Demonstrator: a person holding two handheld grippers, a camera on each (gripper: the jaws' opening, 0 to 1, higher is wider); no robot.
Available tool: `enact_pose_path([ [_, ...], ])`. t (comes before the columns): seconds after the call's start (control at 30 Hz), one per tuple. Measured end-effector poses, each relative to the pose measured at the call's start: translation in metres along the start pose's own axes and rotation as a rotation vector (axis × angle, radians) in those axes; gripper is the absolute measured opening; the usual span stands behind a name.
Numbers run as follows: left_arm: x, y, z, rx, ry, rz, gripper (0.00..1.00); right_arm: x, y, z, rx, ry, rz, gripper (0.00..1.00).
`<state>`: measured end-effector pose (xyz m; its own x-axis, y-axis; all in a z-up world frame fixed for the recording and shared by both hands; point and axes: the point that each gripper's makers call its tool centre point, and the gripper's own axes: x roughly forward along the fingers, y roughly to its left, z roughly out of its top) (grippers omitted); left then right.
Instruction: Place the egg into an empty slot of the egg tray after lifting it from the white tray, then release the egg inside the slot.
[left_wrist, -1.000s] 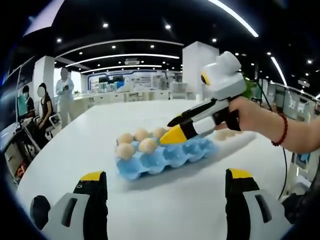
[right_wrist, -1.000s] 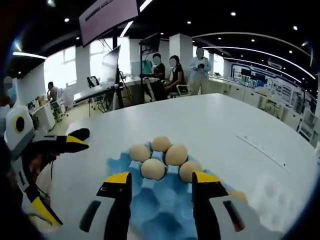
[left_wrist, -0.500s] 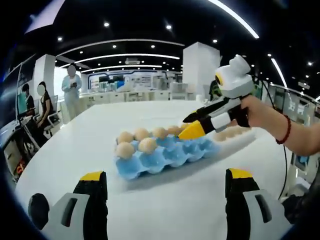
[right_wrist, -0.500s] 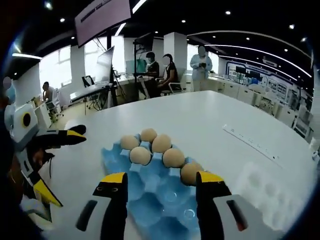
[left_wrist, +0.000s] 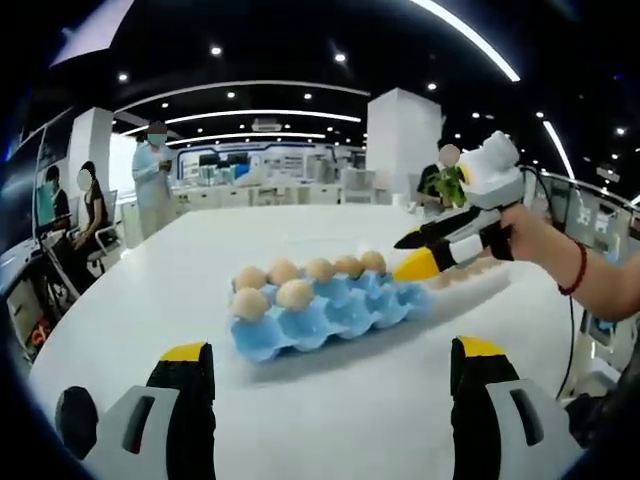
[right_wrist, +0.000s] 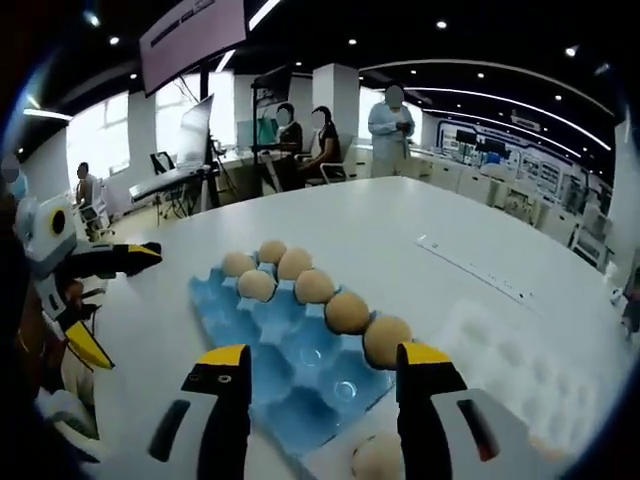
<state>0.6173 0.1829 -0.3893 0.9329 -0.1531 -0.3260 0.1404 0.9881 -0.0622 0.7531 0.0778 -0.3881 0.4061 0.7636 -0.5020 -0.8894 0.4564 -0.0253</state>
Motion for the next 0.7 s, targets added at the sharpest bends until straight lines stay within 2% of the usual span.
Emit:
enact_pose_path([
  [0.2,0.001,-0.007,0.003,-0.013,-0.018,-0.011,1.00,-0.012,-0.012,-0.008,0.025,-0.002,-0.022,0.61],
  [0.5,0.004,-0.011,0.003,-0.008,-0.011,-0.002,1.00,-0.024,-0.029,-0.014,0.051,-0.002,-0.056,0.60],
  [0.7,0.005,-0.013,0.003,-0.004,-0.006,0.002,1.00,-0.038,-0.038,-0.013,0.083,-0.035,-0.066,0.59],
])
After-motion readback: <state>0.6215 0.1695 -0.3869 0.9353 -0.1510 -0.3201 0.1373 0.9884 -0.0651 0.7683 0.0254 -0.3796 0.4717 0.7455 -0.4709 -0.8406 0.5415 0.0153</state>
